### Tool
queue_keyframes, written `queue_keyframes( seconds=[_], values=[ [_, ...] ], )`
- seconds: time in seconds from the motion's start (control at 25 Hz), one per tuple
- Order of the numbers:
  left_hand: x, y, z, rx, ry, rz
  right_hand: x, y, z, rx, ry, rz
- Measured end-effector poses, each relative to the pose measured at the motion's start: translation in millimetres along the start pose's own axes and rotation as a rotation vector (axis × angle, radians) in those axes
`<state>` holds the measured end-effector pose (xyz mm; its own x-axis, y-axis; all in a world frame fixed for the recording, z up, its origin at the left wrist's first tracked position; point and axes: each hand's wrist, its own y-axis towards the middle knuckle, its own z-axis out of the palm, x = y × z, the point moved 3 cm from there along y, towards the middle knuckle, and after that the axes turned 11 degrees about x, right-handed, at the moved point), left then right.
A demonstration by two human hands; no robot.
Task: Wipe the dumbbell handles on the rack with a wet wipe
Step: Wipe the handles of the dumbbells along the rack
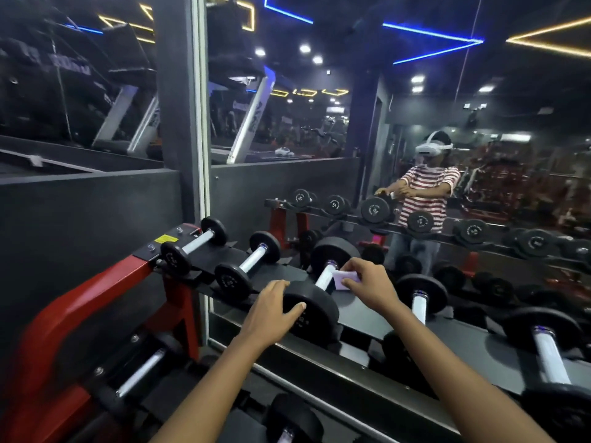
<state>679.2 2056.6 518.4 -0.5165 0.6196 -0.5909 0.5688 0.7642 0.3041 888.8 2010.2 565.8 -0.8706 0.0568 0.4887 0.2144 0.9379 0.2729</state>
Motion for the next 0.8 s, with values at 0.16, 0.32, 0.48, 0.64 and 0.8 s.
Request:
queue_keyframes(
  seconds=[0.16, 0.32, 0.48, 0.64, 0.8],
  values=[
    [-18, 24, 34, -0.023, -0.008, -0.097, -32, 30, 2, 0.044, 0.035, -0.043],
    [-19, 44, 55, -0.03, 0.061, -0.179, -43, 59, 17, 0.06, -0.01, -0.172],
    [-12, 55, 66, -0.025, 0.067, -0.24, -43, 82, 47, 0.115, -0.053, -0.26],
    [-6, 57, 73, -0.003, 0.12, -0.227, -46, 97, 79, 0.409, -0.184, -0.433],
    [-2, 54, 78, -0.008, 0.161, -0.217, -57, 105, 78, 0.46, -0.163, -0.471]
  ],
)
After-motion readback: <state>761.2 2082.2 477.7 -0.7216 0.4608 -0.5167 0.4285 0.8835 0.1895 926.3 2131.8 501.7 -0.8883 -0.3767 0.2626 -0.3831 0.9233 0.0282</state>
